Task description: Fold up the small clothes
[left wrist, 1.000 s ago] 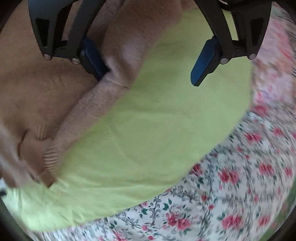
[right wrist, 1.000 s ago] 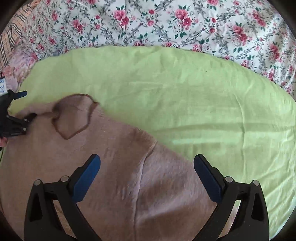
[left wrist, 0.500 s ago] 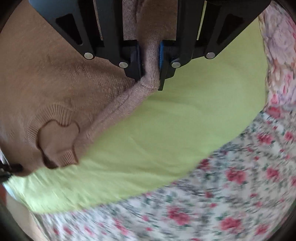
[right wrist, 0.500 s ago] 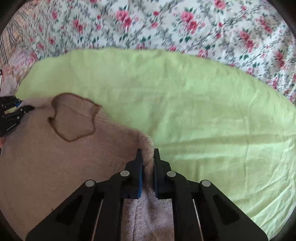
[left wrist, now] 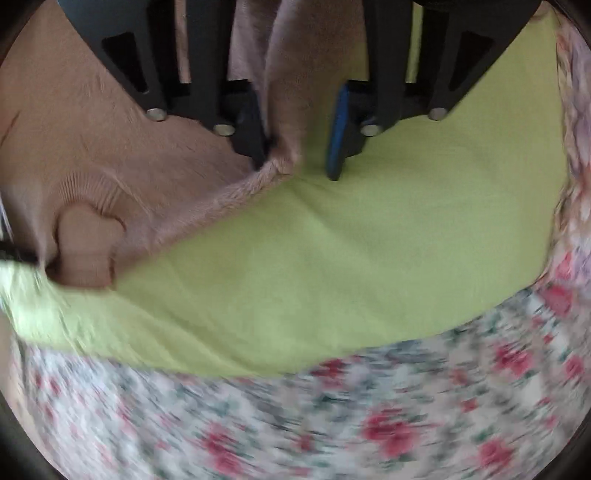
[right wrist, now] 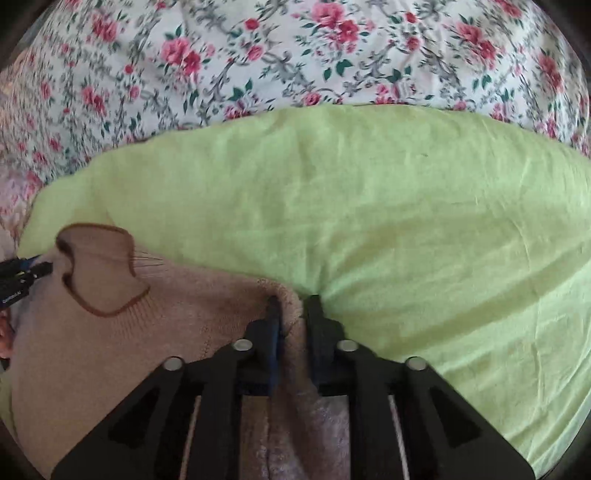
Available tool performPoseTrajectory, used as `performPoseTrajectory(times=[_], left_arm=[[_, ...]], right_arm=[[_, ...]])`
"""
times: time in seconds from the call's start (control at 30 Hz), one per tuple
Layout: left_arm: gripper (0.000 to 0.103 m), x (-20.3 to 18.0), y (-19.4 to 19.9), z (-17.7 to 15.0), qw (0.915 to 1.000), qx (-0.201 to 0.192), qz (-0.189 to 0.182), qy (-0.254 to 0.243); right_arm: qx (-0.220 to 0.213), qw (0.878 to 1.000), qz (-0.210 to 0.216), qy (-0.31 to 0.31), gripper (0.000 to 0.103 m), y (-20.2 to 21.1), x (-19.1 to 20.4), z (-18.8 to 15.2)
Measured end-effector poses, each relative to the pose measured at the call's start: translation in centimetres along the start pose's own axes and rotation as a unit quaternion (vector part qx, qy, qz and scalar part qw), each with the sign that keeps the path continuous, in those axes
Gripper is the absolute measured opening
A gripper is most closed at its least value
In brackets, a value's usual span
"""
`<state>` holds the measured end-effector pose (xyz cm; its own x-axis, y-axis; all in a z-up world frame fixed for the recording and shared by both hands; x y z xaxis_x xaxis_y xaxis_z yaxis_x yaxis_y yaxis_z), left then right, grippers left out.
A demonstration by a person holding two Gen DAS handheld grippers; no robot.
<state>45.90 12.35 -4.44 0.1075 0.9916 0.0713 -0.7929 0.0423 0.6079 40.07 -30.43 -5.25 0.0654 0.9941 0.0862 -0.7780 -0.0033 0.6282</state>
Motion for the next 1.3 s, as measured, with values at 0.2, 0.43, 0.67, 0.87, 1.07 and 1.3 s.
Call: performPoseTrajectory(times=[0.2,0.43,0.67,0.87,1.07,1.3], left_arm=[[0.044,1.1,5.1,0.2,0.9994,-0.012,0.032,0.002],[0.054,-3.7,14.6,-3.1,0.9991,-0.032,-0.009,0.028],[0.06,-11.6,20.2,-7.9,0.9965,-0.035,-0.072,0.024],[0.063,-16.5,22.1,-11.6,0.9939,-0.012,-0.107,0.026],[0.064,-18.5,22.7,-13.7,0.9911,0.008,-0.128,0.034],[0.064,-18.9,23.3,-14.6,0.9907,0.017,-0.132,0.029]], right_arm=[[-0.053,0.998,0.015,-0.032,0.047,9.6,-2.1,0.6],[-0.068,0.995,0.023,-0.075,0.058,20.6,-3.7,-6.4],[-0.078,0.987,0.0,-0.141,0.058,27.6,-5.2,-13.7],[-0.085,0.975,-0.02,-0.206,0.058,29.6,-7.6,-17.4],[-0.064,0.96,-0.041,-0.268,0.058,27.2,-10.1,-18.6],[-0.086,0.948,-0.02,-0.307,0.058,27.4,-10.4,-19.0]])
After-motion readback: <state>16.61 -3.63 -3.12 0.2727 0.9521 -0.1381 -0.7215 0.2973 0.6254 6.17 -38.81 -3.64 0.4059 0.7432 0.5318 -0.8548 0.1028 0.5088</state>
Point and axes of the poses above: each gripper's, at about its wrist camera, not at the fingertips, and y roughly against the way its jaws point, x to its left, z to its top, the point moved 5 cm from there along -y, roughly the way its jaws point, and after that the axes turned 15 degrees about -x, right-handed, at the moved point
